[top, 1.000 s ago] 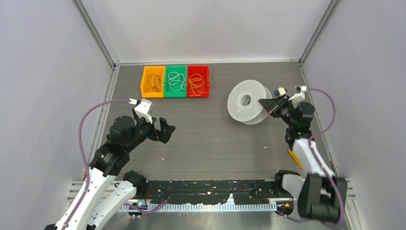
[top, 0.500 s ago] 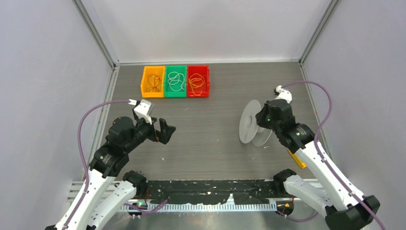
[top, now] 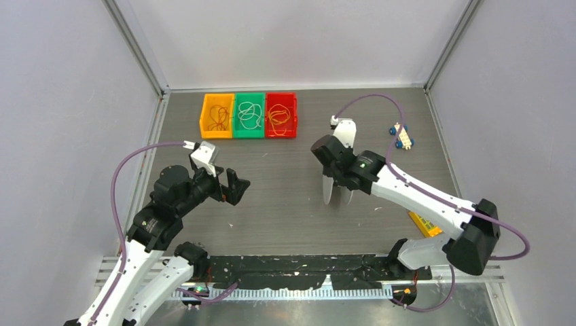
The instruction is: Wrap the cables
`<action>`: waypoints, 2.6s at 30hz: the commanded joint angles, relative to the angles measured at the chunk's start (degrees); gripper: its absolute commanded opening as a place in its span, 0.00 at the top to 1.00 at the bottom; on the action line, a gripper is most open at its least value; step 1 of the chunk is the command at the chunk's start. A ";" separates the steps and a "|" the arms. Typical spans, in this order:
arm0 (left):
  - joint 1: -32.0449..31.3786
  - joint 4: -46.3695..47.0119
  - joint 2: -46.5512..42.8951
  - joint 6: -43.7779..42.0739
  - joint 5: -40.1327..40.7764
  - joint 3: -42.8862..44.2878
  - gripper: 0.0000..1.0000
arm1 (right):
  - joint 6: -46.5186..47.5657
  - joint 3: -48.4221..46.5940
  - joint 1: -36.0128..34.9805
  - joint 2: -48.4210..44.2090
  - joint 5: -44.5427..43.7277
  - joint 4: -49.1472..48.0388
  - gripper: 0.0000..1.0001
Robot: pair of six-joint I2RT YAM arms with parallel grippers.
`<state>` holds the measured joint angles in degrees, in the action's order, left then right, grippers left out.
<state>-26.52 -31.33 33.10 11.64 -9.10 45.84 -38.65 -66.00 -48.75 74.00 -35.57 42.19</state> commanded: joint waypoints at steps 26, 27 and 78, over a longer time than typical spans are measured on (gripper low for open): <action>-0.63 0.37 3.72 -0.75 1.15 2.70 0.00 | 5.93 -3.79 -2.86 -9.15 -2.18 -4.63 0.53; -0.71 -1.14 5.39 -0.82 1.92 4.30 0.01 | 6.61 -3.44 -2.85 -9.84 -2.55 -3.64 0.53; 0.68 18.95 86.87 31.90 18.56 49.12 0.55 | 13.07 22.58 -1.35 -23.15 0.52 -13.44 0.58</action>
<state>-26.02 -15.88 119.79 43.33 9.43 92.60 -25.98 -43.13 -50.37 51.24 -34.48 31.57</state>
